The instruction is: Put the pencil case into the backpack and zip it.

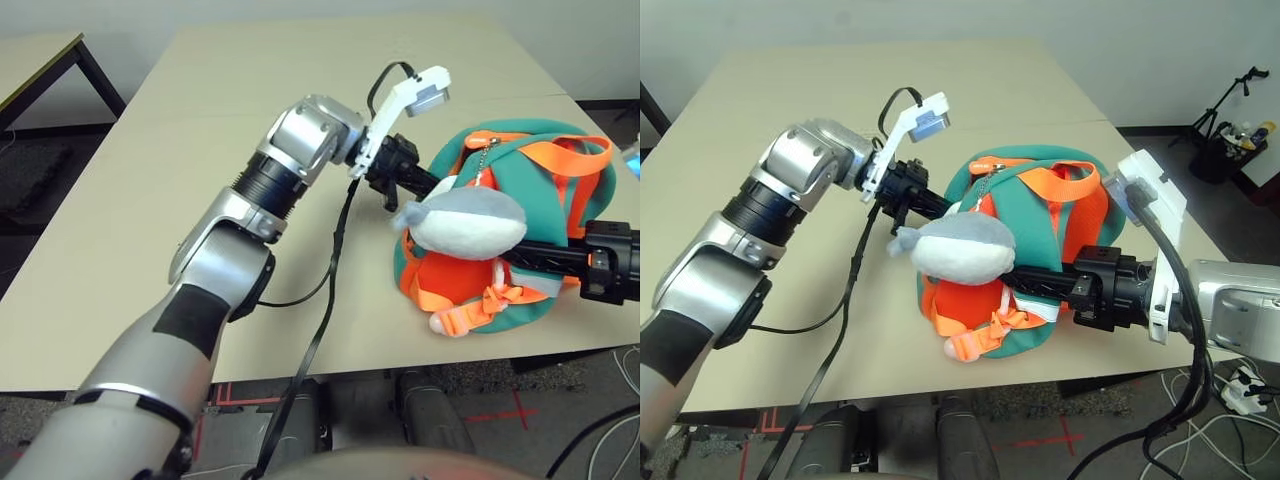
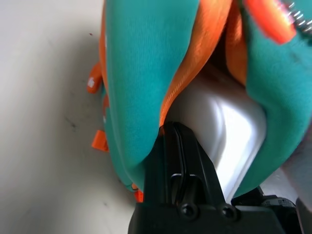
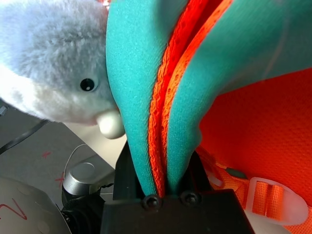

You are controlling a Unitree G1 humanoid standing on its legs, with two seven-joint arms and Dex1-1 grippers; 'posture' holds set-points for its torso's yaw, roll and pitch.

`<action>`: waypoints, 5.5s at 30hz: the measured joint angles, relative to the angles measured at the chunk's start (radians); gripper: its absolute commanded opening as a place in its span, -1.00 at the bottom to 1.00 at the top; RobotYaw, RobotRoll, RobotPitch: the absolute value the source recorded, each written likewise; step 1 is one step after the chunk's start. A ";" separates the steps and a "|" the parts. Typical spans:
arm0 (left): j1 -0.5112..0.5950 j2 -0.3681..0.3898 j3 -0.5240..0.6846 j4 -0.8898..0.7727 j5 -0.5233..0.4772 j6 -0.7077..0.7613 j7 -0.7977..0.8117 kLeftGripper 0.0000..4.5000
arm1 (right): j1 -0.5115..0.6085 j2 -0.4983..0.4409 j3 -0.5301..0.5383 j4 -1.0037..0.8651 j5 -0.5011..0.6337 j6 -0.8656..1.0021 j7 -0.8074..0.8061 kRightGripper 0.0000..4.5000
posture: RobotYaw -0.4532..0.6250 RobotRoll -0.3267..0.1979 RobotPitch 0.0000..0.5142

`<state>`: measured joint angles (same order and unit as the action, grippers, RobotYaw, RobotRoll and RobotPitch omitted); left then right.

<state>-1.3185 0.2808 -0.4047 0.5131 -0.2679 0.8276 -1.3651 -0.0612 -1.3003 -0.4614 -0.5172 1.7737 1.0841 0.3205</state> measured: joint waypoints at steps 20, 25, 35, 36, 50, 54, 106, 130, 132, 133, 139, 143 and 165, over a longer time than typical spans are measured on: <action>0.034 0.094 -0.011 -0.200 -0.001 0.046 -0.041 -1.00 | -0.050 0.000 0.035 0.020 -0.022 0.001 0.029 -0.91 | -0.43 0.25 -0.58; 0.058 0.093 -0.011 -0.206 -0.002 0.046 -0.025 -1.00 | -0.050 0.000 0.035 0.020 -0.022 0.001 0.027 -0.91 | -0.44 0.25 -0.56; 0.113 -0.012 0.026 -0.267 -0.020 0.094 0.086 -1.00 | -0.050 0.000 0.035 0.021 -0.021 0.001 0.014 -0.91 | -0.44 0.25 -0.55; 0.119 -0.025 0.037 -0.270 -0.022 0.100 0.102 -1.00 | -0.050 0.001 0.035 0.022 -0.021 0.001 0.013 -0.91 | -0.44 0.25 -0.55; 0.094 0.293 0.084 -0.391 -0.045 0.081 0.051 -0.58 | -0.062 0.007 0.053 0.027 -0.025 0.001 0.025 -0.91 | -0.36 0.25 -0.60; 0.073 0.430 0.095 -0.465 -0.067 0.078 -0.040 0.02 | -0.061 0.010 0.053 0.029 -0.040 0.002 0.035 -0.91 | -0.35 0.25 -0.62; -0.090 0.317 0.037 -0.435 -0.110 0.069 -0.058 1.00 | -0.297 0.268 0.266 0.211 -0.462 0.047 0.242 -0.91 | -0.25 0.25 -0.92; 0.098 0.369 0.096 -0.649 -0.241 0.216 0.055 1.00 | -0.427 0.453 0.358 0.357 -0.794 0.032 0.388 -0.91 | -0.21 0.25 -0.89; 0.113 0.362 0.076 -0.654 -0.238 0.210 0.070 1.00 | -0.435 0.461 0.358 0.361 -0.808 0.033 0.396 -0.91 | -0.22 0.25 -0.88; 0.122 0.356 0.068 -0.655 -0.234 0.205 0.078 1.00 | -0.438 0.465 0.358 0.362 -0.811 0.033 0.396 -0.91 | -0.22 0.25 -0.86; 0.151 0.294 0.005 -0.617 -0.149 0.132 0.158 1.00 | -0.458 0.494 0.357 0.364 -0.830 0.044 0.398 -0.91 | -0.23 0.25 -0.83; 0.154 0.263 -0.024 -0.559 -0.079 0.060 0.200 1.00 | -0.465 0.505 0.354 0.356 -0.831 0.057 0.396 -0.91 | -0.23 0.25 -0.81; 0.185 0.208 0.113 -0.552 -0.158 0.121 0.244 -0.85 | -0.445 0.531 0.319 0.311 -0.832 0.081 0.398 -0.91 | -0.24 0.25 -0.72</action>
<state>-1.1336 0.4884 -0.2920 -0.0387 -0.4259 0.9484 -1.1213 -0.5064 -0.7697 -0.1426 -0.2057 0.9417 1.1648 0.7183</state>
